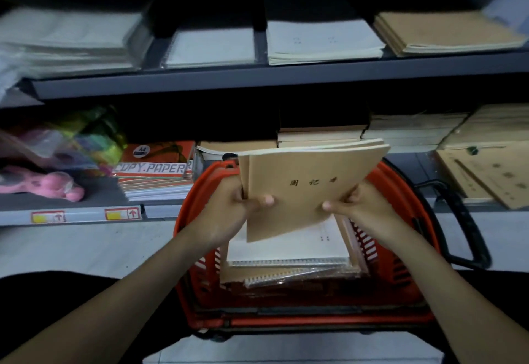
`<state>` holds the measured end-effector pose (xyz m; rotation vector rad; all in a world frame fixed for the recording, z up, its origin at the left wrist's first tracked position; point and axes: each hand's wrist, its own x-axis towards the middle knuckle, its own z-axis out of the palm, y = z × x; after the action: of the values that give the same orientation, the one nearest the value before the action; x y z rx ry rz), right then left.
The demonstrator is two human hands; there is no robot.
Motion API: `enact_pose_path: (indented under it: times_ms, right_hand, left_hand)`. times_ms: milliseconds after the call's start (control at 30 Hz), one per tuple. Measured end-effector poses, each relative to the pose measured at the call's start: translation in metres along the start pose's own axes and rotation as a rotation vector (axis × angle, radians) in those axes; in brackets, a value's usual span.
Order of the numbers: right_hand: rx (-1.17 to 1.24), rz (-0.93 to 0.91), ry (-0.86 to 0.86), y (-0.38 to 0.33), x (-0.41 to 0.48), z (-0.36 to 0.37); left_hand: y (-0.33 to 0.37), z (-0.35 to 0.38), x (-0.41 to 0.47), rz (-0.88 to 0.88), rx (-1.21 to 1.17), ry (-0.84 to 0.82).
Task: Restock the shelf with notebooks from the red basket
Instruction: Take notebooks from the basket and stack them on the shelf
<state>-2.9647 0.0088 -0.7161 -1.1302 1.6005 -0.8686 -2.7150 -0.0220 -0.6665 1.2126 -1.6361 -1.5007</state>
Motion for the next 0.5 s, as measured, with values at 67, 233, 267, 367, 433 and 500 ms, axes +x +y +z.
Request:
enact_pose_path:
  times_ms: [67,233,267,367,433,500]
  right_hand:
    - [-0.012,-0.039,0.062,0.003,-0.001,0.002]
    - [-0.288,0.019,0.014,0.045,0.0,0.019]
    - [-0.353,0.039,0.025,0.053,0.0,0.022]
    - [-0.416,0.038,0.09,0.053,-0.004,0.024]
    - [-0.398,-0.018,0.101,0.039,-0.008,0.021]
    - [-0.343,-0.106,0.12,0.016,-0.013,0.013]
  left_hand:
    - [-0.003,-0.004,0.007,0.019,0.008,0.021]
    - [-0.055,-0.002,0.021,-0.136,0.042,0.04]
    - [-0.068,-0.001,0.021,-0.141,0.059,0.042]
    - [-0.085,0.0,0.02,-0.148,0.046,0.043]
    - [-0.071,0.0,0.019,-0.121,0.061,0.061]
    - [-0.049,-0.004,0.022,-0.034,0.101,0.076]
